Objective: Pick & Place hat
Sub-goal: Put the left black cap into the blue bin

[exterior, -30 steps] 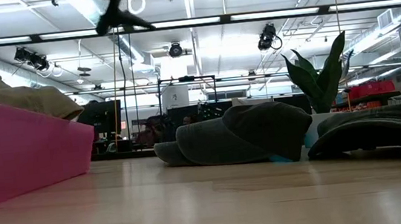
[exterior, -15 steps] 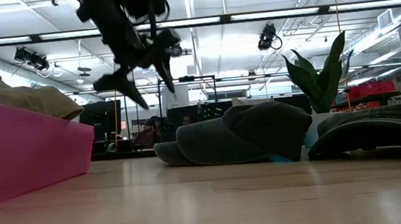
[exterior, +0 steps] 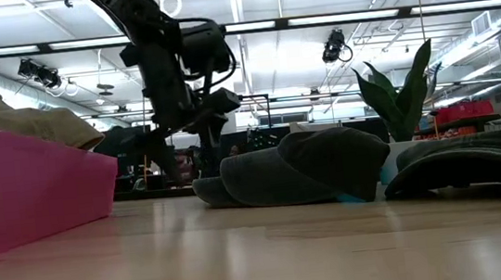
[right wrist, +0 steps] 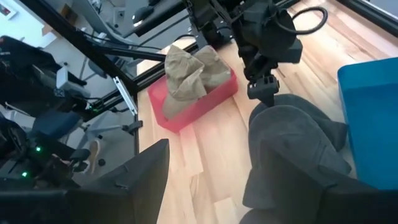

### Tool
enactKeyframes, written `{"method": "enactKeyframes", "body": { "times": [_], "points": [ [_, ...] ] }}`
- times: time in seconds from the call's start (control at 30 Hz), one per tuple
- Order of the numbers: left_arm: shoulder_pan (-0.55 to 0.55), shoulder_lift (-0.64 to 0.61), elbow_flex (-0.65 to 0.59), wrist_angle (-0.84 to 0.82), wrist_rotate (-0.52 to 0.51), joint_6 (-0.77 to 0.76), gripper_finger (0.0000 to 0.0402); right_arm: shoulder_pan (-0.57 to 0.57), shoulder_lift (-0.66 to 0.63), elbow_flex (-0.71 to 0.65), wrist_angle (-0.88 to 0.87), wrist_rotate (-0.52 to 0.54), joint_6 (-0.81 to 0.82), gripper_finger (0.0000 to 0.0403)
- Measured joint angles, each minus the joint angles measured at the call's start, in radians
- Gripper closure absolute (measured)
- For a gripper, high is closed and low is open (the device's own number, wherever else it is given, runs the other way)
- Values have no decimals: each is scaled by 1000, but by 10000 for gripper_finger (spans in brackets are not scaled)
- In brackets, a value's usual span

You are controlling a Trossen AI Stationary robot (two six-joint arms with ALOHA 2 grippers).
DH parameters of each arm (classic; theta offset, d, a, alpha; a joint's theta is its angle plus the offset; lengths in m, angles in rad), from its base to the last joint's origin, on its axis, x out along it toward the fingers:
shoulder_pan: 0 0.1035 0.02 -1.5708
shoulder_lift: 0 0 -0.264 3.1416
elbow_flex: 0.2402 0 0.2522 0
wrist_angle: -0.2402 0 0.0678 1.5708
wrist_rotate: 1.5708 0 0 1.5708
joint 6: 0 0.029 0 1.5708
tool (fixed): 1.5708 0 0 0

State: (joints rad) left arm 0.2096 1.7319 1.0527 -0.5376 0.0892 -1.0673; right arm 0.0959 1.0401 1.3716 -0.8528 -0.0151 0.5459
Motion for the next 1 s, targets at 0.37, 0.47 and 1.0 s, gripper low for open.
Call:
{"method": "enactKeyframes", "body": {
  "times": [0.37,0.47,1.0],
  "points": [
    [-1,55,0,98,10,6,112,0,0,0,0,0,-56,152],
    [-1,55,-4,112,4,13,146,0,0,0,1,0,-60,152],
    [-6,28,-116,232,-8,34,398,-1,0,1,53,3,-80,152]
  ]
}}
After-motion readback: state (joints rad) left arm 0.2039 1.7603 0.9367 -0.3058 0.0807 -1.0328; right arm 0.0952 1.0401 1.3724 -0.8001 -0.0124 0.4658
